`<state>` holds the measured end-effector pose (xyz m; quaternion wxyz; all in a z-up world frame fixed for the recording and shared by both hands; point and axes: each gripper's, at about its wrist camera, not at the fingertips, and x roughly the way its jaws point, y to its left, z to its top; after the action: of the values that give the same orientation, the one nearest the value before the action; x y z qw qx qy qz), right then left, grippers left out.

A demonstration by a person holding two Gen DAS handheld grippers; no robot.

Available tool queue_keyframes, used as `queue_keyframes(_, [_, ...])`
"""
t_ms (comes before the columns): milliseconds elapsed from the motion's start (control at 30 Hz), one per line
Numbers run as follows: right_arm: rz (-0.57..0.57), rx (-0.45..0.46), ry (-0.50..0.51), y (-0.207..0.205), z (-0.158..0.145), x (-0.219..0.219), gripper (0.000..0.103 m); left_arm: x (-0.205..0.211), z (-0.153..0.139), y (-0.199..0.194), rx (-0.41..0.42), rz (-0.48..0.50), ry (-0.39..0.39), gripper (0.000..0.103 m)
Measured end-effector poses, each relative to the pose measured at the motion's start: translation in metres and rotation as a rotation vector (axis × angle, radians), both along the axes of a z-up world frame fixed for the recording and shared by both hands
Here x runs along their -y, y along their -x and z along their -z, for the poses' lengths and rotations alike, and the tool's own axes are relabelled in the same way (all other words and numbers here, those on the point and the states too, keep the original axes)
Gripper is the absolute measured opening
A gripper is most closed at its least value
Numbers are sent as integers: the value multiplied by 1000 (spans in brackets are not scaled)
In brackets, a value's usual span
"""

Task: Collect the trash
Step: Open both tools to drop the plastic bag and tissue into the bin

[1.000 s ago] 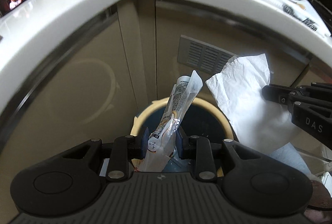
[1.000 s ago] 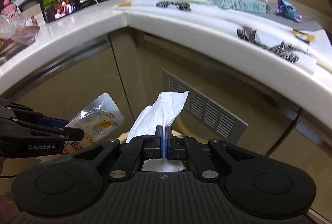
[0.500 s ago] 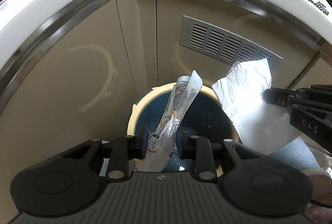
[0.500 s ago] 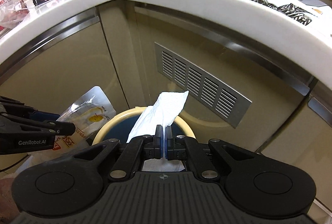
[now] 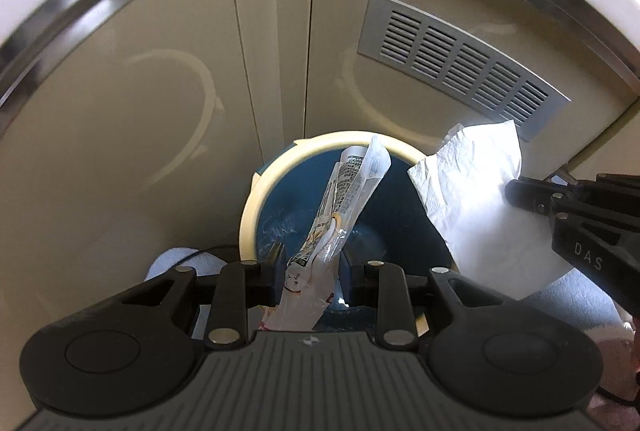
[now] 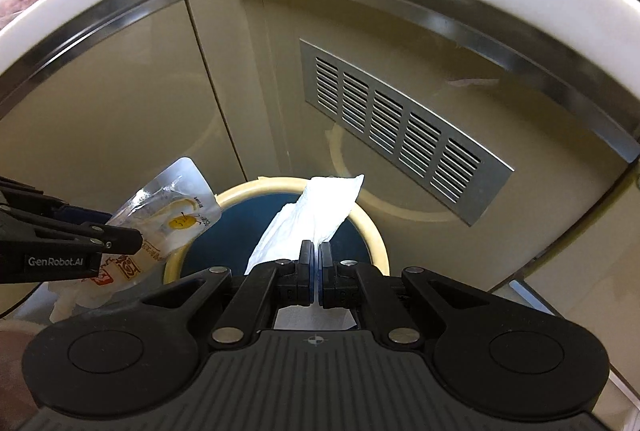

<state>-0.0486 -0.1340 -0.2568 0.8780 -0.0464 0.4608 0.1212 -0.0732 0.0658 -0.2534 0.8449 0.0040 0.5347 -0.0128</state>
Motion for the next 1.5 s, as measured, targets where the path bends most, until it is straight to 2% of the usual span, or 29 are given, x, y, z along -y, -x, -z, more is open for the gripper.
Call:
queue_keyframes(367, [6, -87, 49, -28, 39, -10, 2, 1, 36, -26, -89, -1, 20, 30])
queue_keyframes(733, [-37, -200, 121, -60, 96, -36, 2, 10, 94, -56, -221, 24, -53, 30])
queue_keyframes(933, [-29, -242, 131, -71, 113, -38, 2, 9, 106, -64, -261, 19, -44, 30])
queue_keyframes(1367, [-21, -262, 158, -77, 125, -39, 3, 20, 114, -76, -296, 20, -79, 31])
queue_keyframes(1400, [-18, -260, 159, -78, 126, -39, 3, 20, 113, -77, -293, 18, -85, 37])
queue_keyframes(1433, [-11, -260, 163, -78, 126, -38, 7, 19, 113, -77, -292, 13, -91, 45])
queue_keyframes(1467, [-7, -263, 164, -77, 125, -37, 12, 18, 111, -77, -284, 4, -96, 65])
queue_keyframes(1500, [-4, -264, 159, -77, 123, -36, 28, 18, 107, -75, -267, -9, -102, 87])
